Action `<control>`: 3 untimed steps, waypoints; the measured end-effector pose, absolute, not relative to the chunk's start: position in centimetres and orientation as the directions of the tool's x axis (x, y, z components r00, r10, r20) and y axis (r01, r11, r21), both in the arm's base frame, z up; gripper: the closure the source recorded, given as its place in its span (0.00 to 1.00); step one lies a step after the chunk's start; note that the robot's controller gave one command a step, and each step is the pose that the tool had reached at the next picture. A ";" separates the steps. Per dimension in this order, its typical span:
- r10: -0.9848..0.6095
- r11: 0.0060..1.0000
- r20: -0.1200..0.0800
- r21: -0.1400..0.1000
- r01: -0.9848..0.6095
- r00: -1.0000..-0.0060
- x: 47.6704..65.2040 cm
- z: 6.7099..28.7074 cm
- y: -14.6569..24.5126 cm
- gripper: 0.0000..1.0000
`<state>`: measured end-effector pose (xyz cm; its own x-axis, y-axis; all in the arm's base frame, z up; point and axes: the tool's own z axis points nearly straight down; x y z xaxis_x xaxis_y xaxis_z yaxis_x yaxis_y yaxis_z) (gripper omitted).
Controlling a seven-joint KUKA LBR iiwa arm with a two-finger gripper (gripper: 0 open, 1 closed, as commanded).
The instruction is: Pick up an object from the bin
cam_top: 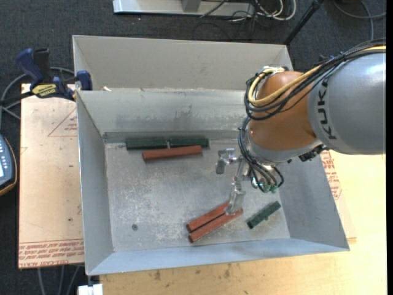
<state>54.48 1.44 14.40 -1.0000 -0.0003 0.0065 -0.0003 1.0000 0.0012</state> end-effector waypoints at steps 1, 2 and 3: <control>-0.103 0.995 0.008 0.002 -0.103 -0.995 51.0 6.6 0.9 0.00; -0.102 0.995 -0.001 0.001 -0.102 -0.995 51.3 7.1 0.9 1.00; -0.130 0.992 -0.010 -0.002 -0.130 -0.991 52.2 20.9 -1.5 1.00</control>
Offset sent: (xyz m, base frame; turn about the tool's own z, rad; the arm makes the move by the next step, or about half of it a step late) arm -0.0325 -0.0059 -0.0740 -0.1044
